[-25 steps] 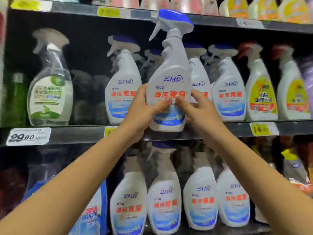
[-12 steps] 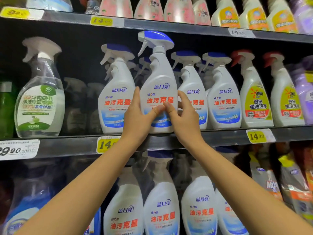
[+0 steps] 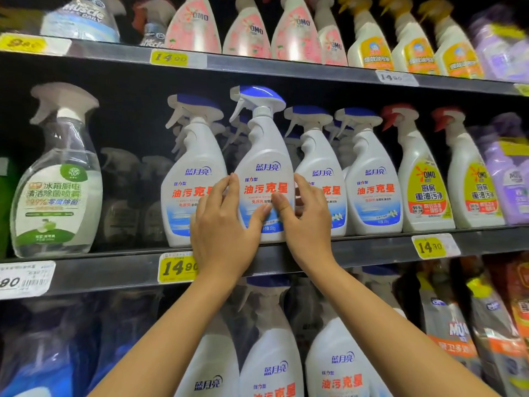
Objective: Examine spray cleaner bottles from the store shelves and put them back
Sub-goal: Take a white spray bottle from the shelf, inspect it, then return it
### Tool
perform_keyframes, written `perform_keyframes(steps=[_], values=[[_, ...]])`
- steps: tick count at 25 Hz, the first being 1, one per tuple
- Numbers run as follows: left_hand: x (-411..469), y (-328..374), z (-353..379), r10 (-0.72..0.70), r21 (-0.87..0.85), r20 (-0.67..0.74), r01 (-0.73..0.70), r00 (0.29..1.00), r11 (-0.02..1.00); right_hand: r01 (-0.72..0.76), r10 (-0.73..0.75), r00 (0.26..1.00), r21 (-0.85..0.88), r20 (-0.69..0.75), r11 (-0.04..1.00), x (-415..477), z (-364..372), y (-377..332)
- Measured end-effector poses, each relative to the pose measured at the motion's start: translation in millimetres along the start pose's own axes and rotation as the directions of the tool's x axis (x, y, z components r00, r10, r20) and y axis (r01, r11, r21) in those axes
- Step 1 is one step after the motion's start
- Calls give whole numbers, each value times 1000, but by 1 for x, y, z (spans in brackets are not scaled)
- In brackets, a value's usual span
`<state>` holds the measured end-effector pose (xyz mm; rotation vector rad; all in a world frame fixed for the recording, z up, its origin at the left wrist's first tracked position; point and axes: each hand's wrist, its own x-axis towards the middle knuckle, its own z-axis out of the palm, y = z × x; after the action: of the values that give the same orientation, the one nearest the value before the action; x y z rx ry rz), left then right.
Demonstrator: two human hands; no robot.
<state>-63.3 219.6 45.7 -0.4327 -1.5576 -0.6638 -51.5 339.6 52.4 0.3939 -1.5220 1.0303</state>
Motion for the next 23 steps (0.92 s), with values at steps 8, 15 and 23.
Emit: perform_keyframes(steps=[8,15,23], values=[[2,-9,3,10,134,33,-14,999,991,-14,29,991,-124,127,992,1,-2,9],[1,-9,3,38,165,27,-41,999,985,32,9,993,-353,115,935,1,-1,8],[2,-4,4,83,148,59,-91,995,985,20,6,996,-279,92,960,30,-45,10]])
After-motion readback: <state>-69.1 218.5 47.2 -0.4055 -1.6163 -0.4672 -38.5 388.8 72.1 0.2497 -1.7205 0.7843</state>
